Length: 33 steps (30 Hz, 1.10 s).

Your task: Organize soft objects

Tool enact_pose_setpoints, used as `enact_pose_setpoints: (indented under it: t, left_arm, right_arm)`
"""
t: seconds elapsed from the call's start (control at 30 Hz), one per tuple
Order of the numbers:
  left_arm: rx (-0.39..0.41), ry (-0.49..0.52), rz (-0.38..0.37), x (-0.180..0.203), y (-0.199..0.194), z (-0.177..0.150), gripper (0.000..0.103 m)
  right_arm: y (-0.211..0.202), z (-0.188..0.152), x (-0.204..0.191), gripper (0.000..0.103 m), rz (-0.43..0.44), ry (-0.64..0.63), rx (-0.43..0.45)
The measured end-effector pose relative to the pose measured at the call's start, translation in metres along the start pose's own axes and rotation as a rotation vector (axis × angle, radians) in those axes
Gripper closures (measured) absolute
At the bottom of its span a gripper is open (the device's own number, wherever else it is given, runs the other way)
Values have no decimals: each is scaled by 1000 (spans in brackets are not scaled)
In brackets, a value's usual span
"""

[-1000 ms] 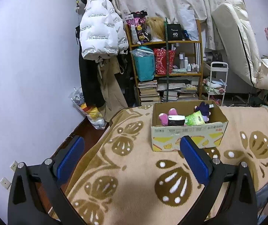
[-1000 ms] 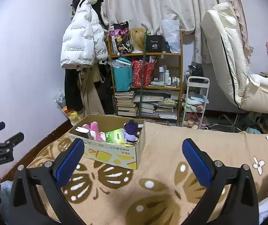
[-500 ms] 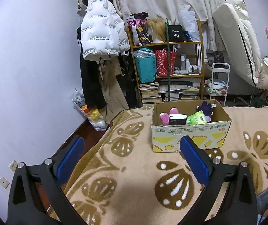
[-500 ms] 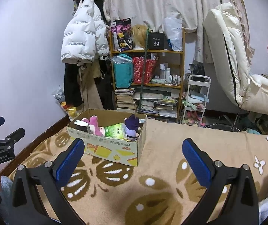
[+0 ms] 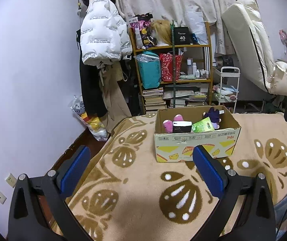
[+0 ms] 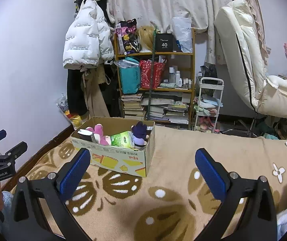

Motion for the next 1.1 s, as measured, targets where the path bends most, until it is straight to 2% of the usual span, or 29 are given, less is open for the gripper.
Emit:
enact_pose_setpoints:
  t: [1.1]
  left_arm:
    - [3,-2,-36,6,-4,-1,2]
  right_arm:
    - [0,-2,2,0,-3,5,5]
Point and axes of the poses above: each gripper's, at about its wrist camera, not at the fingertips, and y roughly the way its jaws point, x to its right, z to its top, the point moved 3 cm from there along y, roughly the way its jaws point, and after that the axes turned 11 degrees about -y, right-handed, at the moved point
